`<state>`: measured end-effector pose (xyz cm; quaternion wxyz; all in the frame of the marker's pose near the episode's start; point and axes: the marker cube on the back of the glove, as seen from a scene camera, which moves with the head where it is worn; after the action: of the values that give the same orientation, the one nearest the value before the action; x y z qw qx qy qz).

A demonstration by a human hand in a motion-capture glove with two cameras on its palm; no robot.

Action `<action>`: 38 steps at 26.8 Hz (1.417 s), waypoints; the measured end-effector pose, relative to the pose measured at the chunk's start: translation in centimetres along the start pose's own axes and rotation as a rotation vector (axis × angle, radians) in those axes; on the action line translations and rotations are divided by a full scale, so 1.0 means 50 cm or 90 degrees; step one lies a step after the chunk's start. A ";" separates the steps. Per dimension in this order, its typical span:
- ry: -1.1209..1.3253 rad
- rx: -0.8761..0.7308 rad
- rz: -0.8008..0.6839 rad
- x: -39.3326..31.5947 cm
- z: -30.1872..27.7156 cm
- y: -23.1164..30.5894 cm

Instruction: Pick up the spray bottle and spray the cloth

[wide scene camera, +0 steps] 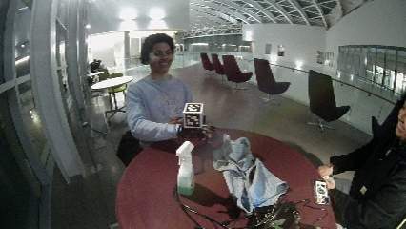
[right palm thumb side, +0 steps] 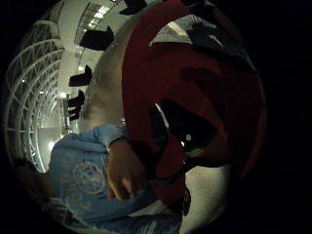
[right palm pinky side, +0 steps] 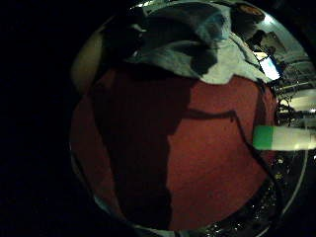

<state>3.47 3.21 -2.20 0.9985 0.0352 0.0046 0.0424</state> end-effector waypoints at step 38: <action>-0.506 0.391 0.221 0.242 -0.082 0.283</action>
<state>14.29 18.57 -5.39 0.8454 0.3392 -0.3677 0.1873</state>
